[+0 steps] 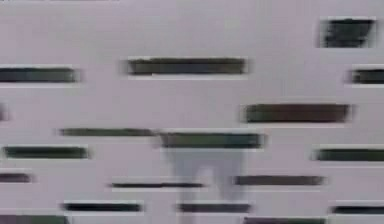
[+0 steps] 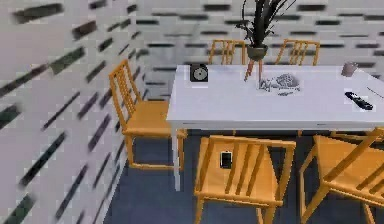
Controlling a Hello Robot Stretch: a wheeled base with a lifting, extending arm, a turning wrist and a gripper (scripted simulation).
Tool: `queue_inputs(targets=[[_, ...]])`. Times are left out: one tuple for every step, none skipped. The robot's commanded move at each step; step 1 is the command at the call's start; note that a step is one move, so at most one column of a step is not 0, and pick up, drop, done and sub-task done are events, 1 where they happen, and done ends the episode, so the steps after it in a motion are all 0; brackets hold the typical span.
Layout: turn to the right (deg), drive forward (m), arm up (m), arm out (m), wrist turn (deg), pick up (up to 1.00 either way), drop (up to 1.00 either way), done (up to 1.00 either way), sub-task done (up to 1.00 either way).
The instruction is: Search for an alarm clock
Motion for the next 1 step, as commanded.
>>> queue_inputs(targets=[[45.0,0.00,0.00,0.00,0.0,0.00,0.00,0.00,0.00]])
